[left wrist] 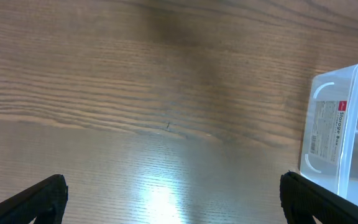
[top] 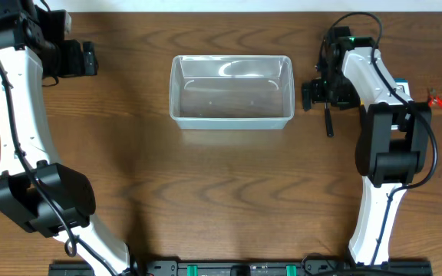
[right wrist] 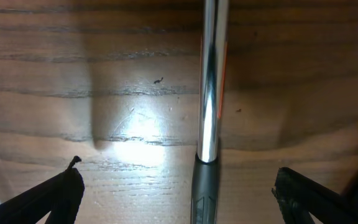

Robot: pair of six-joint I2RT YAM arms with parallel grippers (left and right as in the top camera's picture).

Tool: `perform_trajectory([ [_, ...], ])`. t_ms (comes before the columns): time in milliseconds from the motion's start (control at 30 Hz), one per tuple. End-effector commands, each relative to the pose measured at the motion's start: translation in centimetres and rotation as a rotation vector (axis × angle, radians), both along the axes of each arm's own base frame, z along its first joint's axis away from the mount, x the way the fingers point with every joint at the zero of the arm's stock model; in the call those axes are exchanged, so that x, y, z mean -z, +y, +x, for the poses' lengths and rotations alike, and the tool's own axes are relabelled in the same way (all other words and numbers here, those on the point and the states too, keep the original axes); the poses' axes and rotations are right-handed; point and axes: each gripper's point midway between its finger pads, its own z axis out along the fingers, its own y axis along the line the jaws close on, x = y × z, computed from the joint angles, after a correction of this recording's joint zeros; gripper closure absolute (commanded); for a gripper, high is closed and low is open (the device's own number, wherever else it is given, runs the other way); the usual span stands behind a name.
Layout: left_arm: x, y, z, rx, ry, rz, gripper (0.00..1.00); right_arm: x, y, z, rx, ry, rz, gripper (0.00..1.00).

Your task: Pack container

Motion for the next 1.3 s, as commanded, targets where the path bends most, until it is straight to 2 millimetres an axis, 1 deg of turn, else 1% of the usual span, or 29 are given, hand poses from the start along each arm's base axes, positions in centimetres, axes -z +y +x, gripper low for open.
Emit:
perform_trajectory([
  [0, -0.1, 0.3, -0.2, -0.002, 0.001, 0.010, 0.02, 0.2, -0.4, -0.1, 0.008, 0.005, 0.004, 0.01],
  [300, -0.1, 0.3, -0.2, -0.002, 0.001, 0.010, 0.02, 0.2, -0.6, -0.1, 0.005, 0.005, 0.003, 0.01],
  [600, -0.1, 0.3, -0.2, -0.002, 0.001, 0.010, 0.02, 0.2, -1.5, 0.0, -0.009, 0.004, 0.004, 0.01],
  [800, -0.1, 0.3, -0.2, -0.002, 0.001, 0.010, 0.02, 0.2, -1.6, 0.5, -0.009, -0.018, 0.006, 0.01],
  [1000, -0.1, 0.3, -0.2, -0.002, 0.001, 0.010, 0.02, 1.0, -1.0, 1.1, -0.047, -0.030, 0.006, 0.01],
  [1167, -0.1, 0.3, -0.2, -0.002, 0.001, 0.010, 0.02, 2.0, -1.3, 1.2, -0.040, -0.023, 0.006, 0.01],
  [1267, -0.1, 0.3, -0.2, -0.002, 0.001, 0.010, 0.02, 2.3, -1.4, 1.4, -0.039, -0.025, 0.006, 0.01],
])
